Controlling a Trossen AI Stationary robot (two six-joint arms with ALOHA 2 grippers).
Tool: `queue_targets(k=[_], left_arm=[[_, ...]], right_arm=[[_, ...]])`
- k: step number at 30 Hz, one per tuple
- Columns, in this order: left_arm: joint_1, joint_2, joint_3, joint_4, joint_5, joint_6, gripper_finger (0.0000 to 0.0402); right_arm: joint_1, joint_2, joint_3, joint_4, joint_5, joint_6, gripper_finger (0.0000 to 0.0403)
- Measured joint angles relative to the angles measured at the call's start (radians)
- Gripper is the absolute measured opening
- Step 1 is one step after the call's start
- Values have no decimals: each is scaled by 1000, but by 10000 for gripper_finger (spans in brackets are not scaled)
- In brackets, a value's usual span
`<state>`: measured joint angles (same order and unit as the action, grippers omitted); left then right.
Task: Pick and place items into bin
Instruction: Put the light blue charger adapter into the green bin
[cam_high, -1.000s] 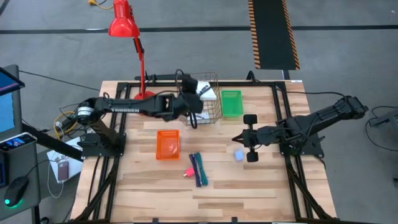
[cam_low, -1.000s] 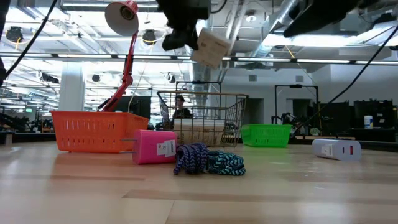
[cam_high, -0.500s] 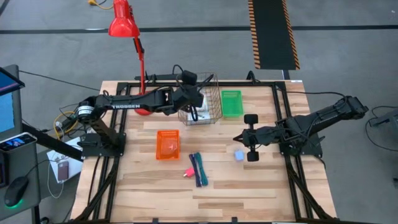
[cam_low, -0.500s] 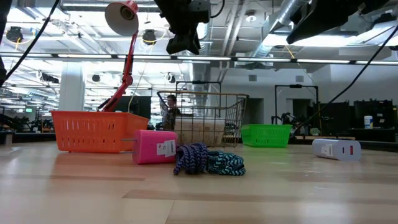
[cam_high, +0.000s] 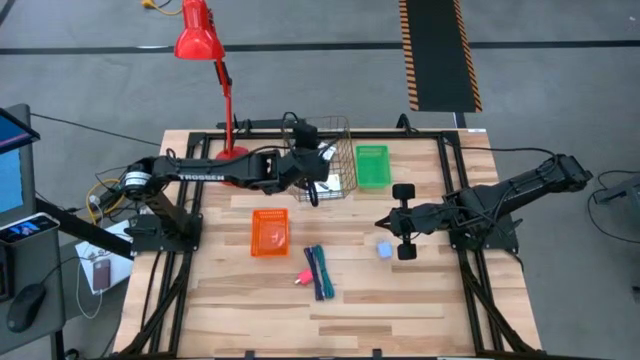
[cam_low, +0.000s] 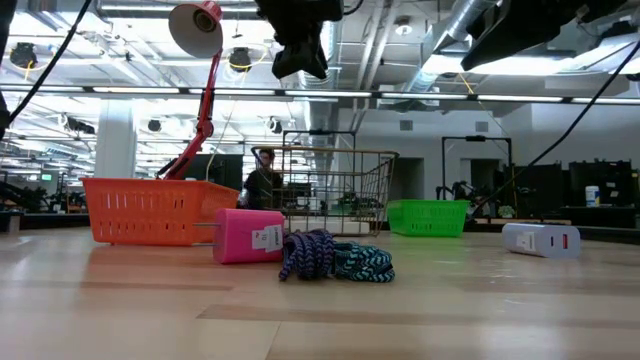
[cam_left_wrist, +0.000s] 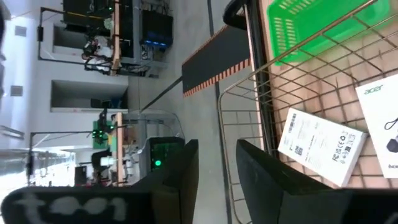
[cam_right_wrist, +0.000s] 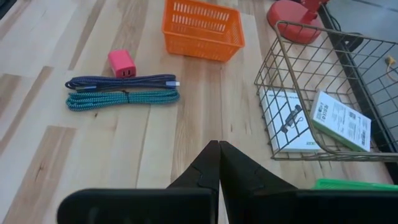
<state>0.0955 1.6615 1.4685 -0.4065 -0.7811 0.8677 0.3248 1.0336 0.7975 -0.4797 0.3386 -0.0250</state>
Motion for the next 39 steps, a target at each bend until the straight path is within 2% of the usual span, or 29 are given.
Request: queue_targets(k=[5, 8, 15, 21, 24, 27, 33, 36, 39], left_arm=[[-80, -2, 0, -4, -129, -23, 100], [-141, -39, 0, -30, -123, -88, 100], [-270, -231, 0, -137, 96, -375, 100], [-295, -425, 2, -257, 436, -681, 100], [-306, -484, 2, -321, 522, -791, 100], [-340, -505, 2, -383, 478, -882, 100], [-454, -502, -99, -315, 137, -1010, 100], [-489, -503, -167, -266, 72, -1061, 100], [-520, -503, -230, -231, 57, -1097, 100]], right_arm=[[12, 2, 0, 0, -1, 0, 0], [26, 2, 0, 1, -1, 0, 0], [49, 2, 0, 1, -30, -8, 0], [9, 2, 0, 12, -24, 26, 0], [-34, 2, 0, 12, -23, 19, 0], [-79, 2, 0, 4, -32, 36, 0], [-152, 2, 0, -64, -55, 56, 0], [-172, 2, 0, -103, -69, 55, 0], [-182, 2, -1, -140, -165, 45, 0]])
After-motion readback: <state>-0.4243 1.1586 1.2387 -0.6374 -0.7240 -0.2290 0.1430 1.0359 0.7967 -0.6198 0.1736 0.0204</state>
